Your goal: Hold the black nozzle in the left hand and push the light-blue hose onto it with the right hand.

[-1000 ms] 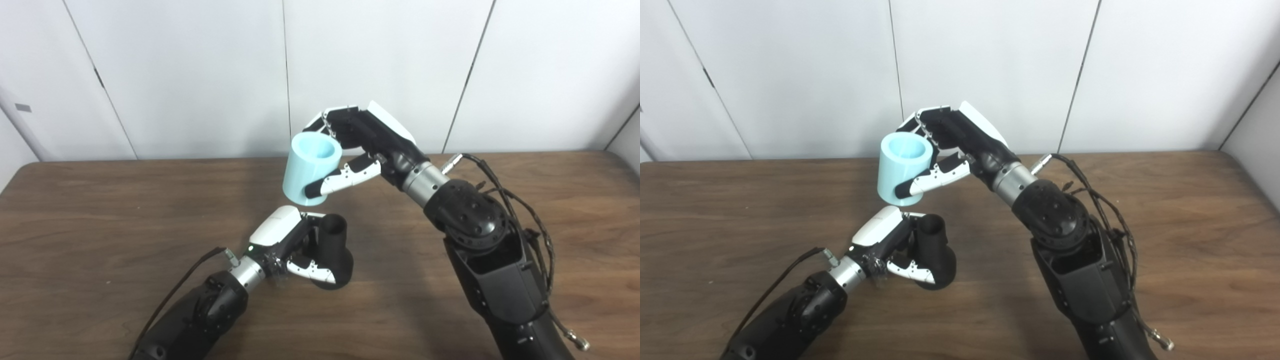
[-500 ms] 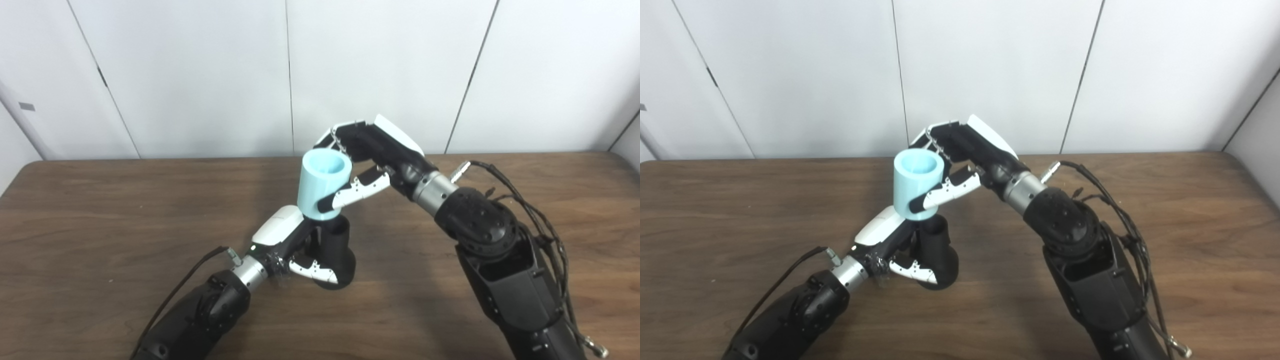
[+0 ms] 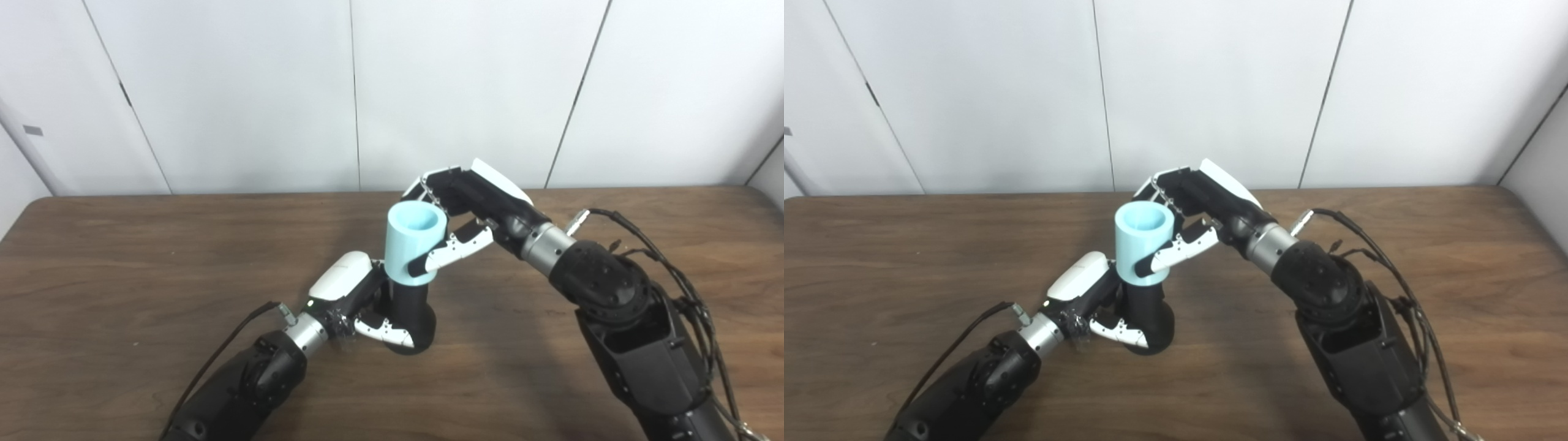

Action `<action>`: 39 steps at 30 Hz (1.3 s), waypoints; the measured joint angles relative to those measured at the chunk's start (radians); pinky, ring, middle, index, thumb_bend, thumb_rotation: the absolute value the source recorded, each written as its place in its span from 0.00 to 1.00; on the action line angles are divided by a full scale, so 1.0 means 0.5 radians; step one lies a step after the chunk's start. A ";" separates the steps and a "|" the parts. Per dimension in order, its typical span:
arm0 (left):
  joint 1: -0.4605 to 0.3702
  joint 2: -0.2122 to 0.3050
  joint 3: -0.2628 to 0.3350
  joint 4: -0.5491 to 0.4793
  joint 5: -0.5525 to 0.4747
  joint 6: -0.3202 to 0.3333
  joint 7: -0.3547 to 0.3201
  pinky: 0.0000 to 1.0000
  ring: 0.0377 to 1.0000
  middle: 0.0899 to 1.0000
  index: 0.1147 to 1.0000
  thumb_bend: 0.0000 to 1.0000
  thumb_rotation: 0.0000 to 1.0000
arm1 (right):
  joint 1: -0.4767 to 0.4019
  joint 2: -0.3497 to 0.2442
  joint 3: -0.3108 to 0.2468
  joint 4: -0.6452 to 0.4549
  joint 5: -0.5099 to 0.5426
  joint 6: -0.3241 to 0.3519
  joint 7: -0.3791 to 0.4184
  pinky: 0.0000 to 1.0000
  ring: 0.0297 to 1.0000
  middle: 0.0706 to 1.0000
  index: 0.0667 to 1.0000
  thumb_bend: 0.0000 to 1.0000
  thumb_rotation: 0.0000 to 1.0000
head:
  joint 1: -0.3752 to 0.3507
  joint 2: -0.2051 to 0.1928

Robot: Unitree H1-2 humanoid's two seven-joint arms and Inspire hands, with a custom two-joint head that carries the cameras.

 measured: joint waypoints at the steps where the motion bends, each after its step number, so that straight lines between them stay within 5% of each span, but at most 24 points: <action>1: 0.000 0.000 0.000 0.000 0.000 0.000 0.000 0.38 0.40 0.44 0.44 0.50 0.00 | 0.002 0.000 0.000 0.000 0.000 0.000 0.000 0.26 0.31 0.38 0.49 0.52 0.00 | 0.000 0.000; 39: 0.008 0.007 0.000 -0.017 0.000 0.001 -0.001 0.38 0.40 0.45 0.44 0.50 0.00 | 0.075 -0.003 0.015 -0.003 -0.035 -0.102 -0.032 0.23 0.29 0.36 0.48 0.52 0.00 | 0.025 0.055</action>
